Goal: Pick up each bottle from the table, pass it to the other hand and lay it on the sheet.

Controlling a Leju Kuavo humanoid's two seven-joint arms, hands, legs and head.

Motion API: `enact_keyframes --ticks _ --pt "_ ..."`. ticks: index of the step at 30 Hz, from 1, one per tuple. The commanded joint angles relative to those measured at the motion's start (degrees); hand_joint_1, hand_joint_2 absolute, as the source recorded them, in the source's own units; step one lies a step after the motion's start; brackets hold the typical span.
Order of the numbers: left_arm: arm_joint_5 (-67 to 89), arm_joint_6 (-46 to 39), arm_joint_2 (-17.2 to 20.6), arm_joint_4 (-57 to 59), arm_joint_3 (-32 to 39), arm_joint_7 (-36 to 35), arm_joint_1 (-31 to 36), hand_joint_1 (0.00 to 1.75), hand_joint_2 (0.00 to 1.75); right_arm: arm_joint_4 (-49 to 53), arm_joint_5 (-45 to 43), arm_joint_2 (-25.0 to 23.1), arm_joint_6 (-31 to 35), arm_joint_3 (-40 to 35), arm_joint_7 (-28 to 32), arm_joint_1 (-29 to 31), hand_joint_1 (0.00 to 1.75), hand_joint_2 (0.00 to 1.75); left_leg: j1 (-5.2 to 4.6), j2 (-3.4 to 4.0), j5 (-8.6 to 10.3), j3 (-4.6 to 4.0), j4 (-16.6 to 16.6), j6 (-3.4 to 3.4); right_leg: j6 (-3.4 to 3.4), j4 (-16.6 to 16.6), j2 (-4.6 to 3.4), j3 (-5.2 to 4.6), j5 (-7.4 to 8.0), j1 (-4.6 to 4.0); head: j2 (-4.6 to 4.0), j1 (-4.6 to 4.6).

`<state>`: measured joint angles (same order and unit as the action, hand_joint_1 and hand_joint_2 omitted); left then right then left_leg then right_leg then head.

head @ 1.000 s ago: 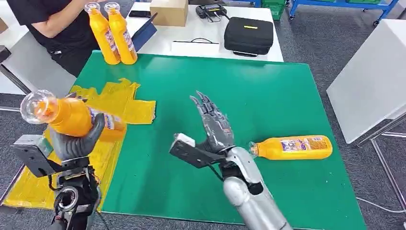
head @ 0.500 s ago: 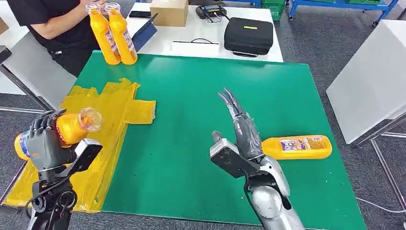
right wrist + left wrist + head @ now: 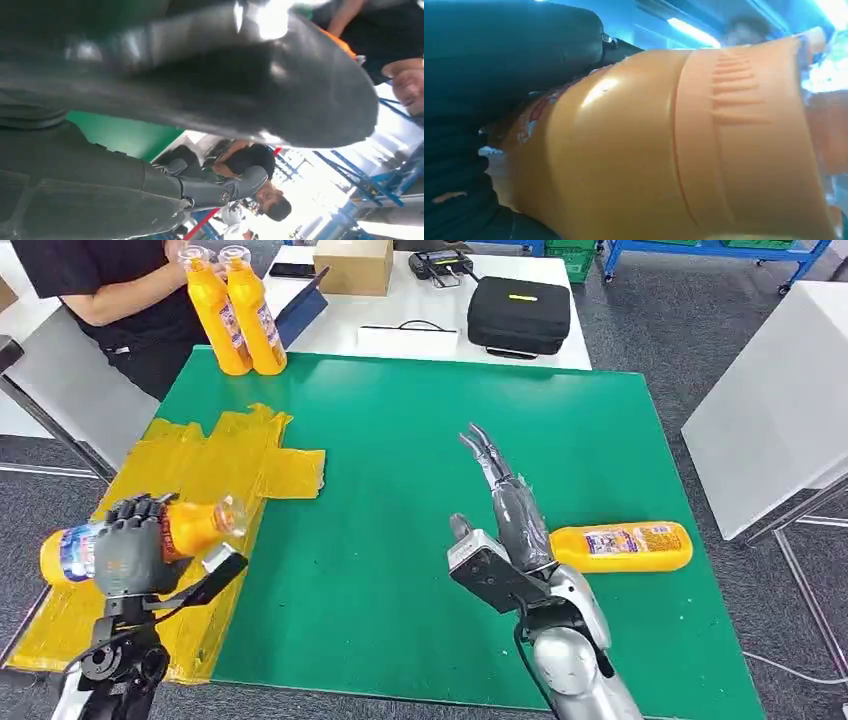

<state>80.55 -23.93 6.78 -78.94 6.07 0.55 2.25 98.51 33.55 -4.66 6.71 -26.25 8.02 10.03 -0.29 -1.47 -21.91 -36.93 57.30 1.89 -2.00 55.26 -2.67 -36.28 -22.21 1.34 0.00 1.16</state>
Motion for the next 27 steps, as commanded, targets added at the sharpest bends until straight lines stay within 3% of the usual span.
enact_keyframes --ticks 1,17,18,19,27 --pt "0.4 0.6 2.1 18.1 -13.9 0.8 3.3 1.75 1.75 -4.2 -1.1 0.7 -0.1 -0.2 0.7 2.1 0.00 0.00 -0.03 -0.04 -0.10 0.41 -0.1 -0.13 0.12 0.0 0.36 0.44 -0.14 -0.04 0.00 -0.02" --pt "-12.4 7.4 2.5 21.3 -17.6 6.2 4.4 1.75 1.75 -5.9 -3.0 1.2 -0.1 -0.1 2.1 2.9 0.00 0.00 0.00 0.01 -0.07 0.30 0.0 -0.14 0.12 0.0 0.19 0.34 -0.09 -0.05 0.00 0.00" --pt "-14.0 7.8 2.7 21.9 -17.6 7.4 4.8 1.52 1.75 -6.4 -3.2 1.1 -0.2 0.0 2.2 3.0 0.00 0.00 -0.01 -0.02 -0.03 0.24 0.0 -0.12 0.09 0.0 0.16 0.28 -0.06 -0.03 0.00 0.00" --pt "-14.1 7.5 2.8 22.1 -17.8 7.5 4.9 0.00 0.00 -6.6 -3.2 1.0 -0.3 0.1 2.4 3.1 0.00 0.00 0.01 0.01 -0.06 0.34 0.0 -0.16 0.14 0.0 0.22 0.38 -0.09 -0.07 0.00 0.00" --pt "-15.6 7.9 2.6 20.9 -17.2 7.2 4.6 0.00 0.00 -7.8 -3.2 1.0 -0.4 0.4 2.5 3.7 0.00 0.00 0.01 0.02 -0.02 0.37 0.0 -0.18 0.18 0.0 0.18 0.44 -0.10 -0.06 0.00 0.00"
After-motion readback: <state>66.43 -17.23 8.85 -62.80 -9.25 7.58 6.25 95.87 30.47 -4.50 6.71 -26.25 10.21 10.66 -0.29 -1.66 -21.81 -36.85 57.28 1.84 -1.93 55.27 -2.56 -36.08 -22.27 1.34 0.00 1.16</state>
